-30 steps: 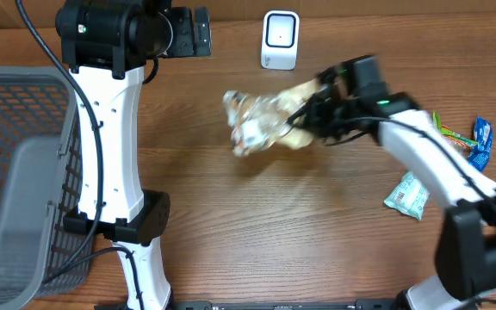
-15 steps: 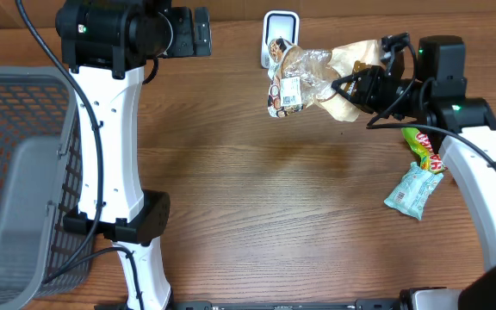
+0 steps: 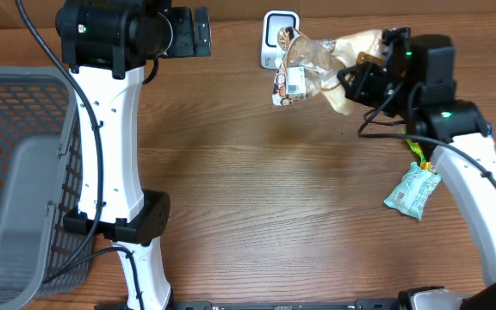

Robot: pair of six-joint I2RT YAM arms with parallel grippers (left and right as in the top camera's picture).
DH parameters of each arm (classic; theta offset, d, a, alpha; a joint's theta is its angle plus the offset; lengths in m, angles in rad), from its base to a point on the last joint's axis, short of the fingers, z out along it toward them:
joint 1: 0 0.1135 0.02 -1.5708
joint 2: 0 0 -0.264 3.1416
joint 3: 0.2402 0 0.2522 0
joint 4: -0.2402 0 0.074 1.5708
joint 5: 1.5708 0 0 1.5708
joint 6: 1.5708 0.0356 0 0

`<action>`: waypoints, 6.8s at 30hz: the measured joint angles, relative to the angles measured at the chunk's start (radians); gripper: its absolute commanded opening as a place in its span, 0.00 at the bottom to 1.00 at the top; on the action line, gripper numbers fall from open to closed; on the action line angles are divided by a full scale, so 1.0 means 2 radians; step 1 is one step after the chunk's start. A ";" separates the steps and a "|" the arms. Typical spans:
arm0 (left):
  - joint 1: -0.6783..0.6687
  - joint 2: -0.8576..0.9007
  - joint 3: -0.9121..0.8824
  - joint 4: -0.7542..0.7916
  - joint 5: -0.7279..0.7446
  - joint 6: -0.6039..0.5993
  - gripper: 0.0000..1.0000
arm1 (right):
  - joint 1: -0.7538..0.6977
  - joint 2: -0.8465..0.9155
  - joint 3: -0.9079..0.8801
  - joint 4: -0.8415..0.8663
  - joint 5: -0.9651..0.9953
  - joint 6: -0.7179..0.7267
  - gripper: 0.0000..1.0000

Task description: Scan the item barcode

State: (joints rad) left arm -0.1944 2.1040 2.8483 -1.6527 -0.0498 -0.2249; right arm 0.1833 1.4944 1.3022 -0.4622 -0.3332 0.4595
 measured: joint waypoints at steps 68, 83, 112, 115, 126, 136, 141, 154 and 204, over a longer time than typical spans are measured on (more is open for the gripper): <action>0.000 0.000 0.000 0.000 0.000 0.000 1.00 | 0.085 0.364 0.078 0.705 0.215 -0.678 0.04; 0.000 0.000 0.000 0.000 0.000 0.000 1.00 | 0.082 0.415 0.121 0.668 0.196 -0.679 0.05; 0.000 0.000 0.000 0.000 0.000 0.000 1.00 | 0.091 0.413 0.124 0.651 0.203 -0.678 0.04; 0.000 0.000 0.000 0.001 0.000 0.000 1.00 | 0.103 0.397 0.124 0.582 0.216 -0.679 0.04; 0.000 0.000 -0.001 0.000 0.000 0.000 1.00 | 0.186 0.206 0.127 0.171 0.306 -0.545 0.04; 0.000 0.000 -0.001 0.000 0.000 0.000 1.00 | 0.166 0.002 0.133 -0.197 0.266 -0.218 0.04; 0.000 0.000 -0.001 0.000 0.000 0.000 1.00 | -0.021 -0.058 0.134 -0.335 0.233 -0.120 0.04; 0.000 0.000 -0.001 0.000 0.000 0.000 1.00 | -0.315 0.080 0.128 -0.419 0.188 -0.061 0.44; 0.000 0.000 -0.001 0.000 0.000 0.000 1.00 | -0.162 -0.354 0.073 -0.272 0.049 -0.240 1.00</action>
State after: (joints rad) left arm -0.1944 2.1040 2.8464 -1.6524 -0.0505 -0.2249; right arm -0.1410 0.7868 1.4490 -1.0065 -0.2352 -0.0200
